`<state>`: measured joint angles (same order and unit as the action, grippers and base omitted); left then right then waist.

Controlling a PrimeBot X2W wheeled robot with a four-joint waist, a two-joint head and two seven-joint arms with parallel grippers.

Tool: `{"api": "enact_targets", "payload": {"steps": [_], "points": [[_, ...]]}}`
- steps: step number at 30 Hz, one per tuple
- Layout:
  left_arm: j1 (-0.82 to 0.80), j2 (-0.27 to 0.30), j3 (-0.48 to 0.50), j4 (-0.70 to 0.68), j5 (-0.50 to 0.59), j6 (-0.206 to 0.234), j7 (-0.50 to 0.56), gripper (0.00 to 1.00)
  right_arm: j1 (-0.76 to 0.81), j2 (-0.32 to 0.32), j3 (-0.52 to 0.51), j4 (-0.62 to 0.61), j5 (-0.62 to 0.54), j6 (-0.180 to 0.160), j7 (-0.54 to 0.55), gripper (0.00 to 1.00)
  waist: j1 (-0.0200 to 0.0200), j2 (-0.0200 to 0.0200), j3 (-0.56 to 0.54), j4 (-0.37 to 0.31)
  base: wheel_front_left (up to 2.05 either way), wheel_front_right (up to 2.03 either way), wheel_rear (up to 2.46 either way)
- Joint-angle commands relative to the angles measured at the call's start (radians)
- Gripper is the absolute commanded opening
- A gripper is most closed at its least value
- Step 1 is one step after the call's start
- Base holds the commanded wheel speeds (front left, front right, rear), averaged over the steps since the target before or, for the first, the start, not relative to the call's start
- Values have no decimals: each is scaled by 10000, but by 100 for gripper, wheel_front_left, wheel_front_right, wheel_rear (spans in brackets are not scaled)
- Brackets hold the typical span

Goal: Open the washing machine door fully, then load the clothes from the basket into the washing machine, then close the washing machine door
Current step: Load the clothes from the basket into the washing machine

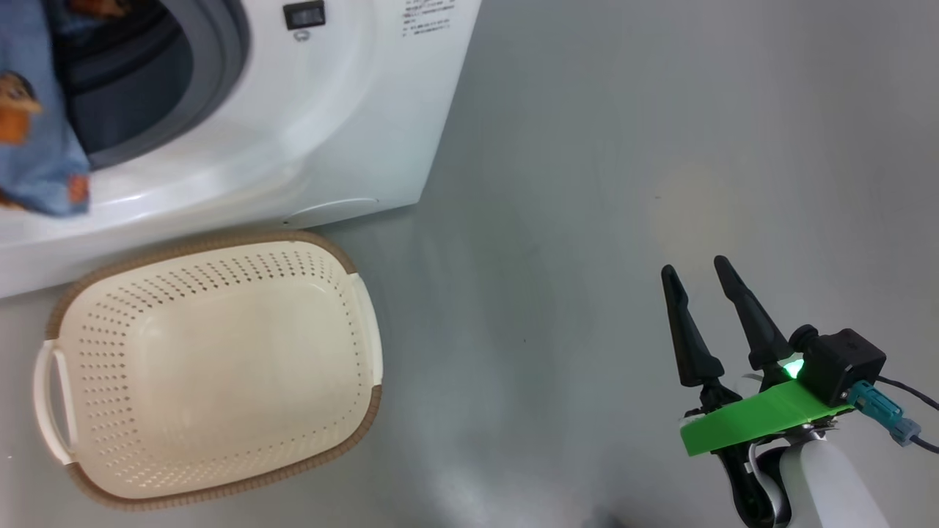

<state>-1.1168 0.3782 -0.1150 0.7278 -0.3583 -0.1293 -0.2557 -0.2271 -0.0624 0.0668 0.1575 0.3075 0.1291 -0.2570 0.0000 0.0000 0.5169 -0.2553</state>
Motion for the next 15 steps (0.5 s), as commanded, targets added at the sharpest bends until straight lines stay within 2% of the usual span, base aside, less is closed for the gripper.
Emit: {"api": "enact_targets", "payload": {"steps": [1, 3, 4, 5, 6, 7, 15], "points": [[-353, 594, 442, -466, 257, -14, -61, 0, -141, 32, 278, -220, 55, 16, -48, 100, 0, 0, 190, -145, 0, 0, 0], [-423, 553, 758, -660, 468, -14, -61, 0, -200, 46, 299, -233, 63, 16, -48, 100, 0, 0, 291, -189, 0, 0, 0], [-407, 536, 831, -727, 614, -14, -61, 15, -224, 53, 305, -235, 63, 16, -48, 100, 0, 0, 312, -204, 0, 0, 0], [-385, 525, 930, -776, 715, -14, -61, 44, -239, 60, 315, -233, 65, 16, -48, 100, 0, 0, 332, -224, 0, 0, 0], [-355, 483, 1072, -776, 750, -14, -61, 80, -252, 66, 322, -232, 69, 16, -48, 100, 0, 0, 357, -237, 0, 0, 0], [-294, 421, 1161, -695, 756, -14, -61, 100, -263, 72, 327, -228, 73, 16, -48, 100, 0, 0, 370, -240, 0, 0, 0], [52, 251, 1295, -359, 868, -14, -61, 100, -291, 98, 335, -203, 88, 16, -48, 100, 0, 0, 376, -203, 0, 0, 0]]}}
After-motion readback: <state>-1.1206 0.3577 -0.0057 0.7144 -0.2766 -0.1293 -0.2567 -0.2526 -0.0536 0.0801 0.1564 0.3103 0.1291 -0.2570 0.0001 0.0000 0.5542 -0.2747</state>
